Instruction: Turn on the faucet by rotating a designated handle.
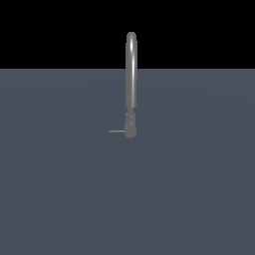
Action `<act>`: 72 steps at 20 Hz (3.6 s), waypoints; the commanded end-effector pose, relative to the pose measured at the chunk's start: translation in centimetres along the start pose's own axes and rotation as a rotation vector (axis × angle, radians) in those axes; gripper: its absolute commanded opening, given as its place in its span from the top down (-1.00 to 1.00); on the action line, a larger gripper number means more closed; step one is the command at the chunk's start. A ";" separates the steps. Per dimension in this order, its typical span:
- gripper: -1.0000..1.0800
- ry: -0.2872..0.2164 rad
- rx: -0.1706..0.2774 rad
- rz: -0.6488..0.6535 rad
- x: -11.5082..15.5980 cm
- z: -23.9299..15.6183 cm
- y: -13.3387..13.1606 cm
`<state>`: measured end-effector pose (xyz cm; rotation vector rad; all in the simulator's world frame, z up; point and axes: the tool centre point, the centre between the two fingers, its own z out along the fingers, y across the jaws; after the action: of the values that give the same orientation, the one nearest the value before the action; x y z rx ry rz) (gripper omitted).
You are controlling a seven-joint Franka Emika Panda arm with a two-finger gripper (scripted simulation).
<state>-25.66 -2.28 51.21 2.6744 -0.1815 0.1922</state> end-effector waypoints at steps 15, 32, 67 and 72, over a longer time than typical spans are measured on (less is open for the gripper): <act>1.00 0.257 -0.708 0.079 2.5 -6.9 1.5; 1.00 0.506 -1.404 -0.057 6.9 -12.5 -5.6; 1.00 0.711 -2.134 -1.406 17.5 15.4 -28.6; 1.00 0.686 -2.088 -1.646 16.8 22.4 -29.3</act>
<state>-2.08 12.94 23.55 0.1119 1.1393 0.1675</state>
